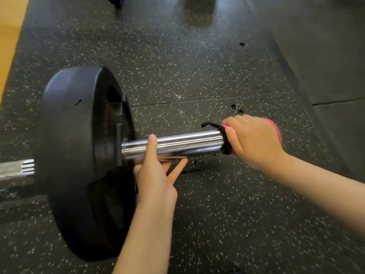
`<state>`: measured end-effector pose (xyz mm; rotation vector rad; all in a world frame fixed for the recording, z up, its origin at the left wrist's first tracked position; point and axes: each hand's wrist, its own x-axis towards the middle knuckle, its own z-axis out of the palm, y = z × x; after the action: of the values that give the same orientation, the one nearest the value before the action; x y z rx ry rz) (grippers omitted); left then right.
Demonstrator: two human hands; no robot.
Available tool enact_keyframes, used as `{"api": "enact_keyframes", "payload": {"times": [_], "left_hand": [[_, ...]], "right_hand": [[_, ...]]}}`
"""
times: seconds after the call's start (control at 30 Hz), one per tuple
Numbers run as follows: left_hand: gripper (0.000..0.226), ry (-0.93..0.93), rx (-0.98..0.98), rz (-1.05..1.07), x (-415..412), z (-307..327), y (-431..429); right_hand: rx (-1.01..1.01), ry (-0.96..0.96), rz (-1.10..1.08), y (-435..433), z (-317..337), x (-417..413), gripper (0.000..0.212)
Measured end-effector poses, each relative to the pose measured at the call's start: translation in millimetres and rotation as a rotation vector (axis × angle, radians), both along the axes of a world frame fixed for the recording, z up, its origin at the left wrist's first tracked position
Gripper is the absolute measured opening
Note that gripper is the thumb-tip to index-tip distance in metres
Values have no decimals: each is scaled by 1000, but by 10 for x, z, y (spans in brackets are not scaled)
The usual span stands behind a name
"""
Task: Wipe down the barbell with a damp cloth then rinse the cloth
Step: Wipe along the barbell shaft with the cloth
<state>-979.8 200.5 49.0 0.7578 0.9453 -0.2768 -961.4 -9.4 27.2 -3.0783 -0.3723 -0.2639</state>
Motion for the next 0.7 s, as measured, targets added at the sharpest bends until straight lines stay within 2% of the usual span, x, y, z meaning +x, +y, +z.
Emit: {"api": "enact_keyframes", "payload": {"times": [0.1, 0.27, 0.37, 0.43, 0.53, 0.63, 0.7], "left_hand": [[41, -30, 8, 16, -9, -33, 16], [45, -119, 31, 48, -40, -132, 13], [45, -165, 81, 67, -70, -180, 16], [53, -192, 96, 72, -90, -197, 22], [67, -219, 136, 87, -107, -230, -3], [55, -199, 148, 75, -116, -241, -68], [47, -122, 85, 113, -103, -198, -120]], "right_hand": [[13, -36, -39, 213, 17, 16, 44], [40, 9, 84, 1052, 4, 157, 30], [-28, 48, 123, 1362, 43, 216, 29], [9, 116, 121, 1326, 54, 214, 34], [71, 100, 126, 1188, 67, 184, 41], [38, 109, 127, 956, 65, 157, 48], [8, 89, 104, 686, 68, 139, 50]]}}
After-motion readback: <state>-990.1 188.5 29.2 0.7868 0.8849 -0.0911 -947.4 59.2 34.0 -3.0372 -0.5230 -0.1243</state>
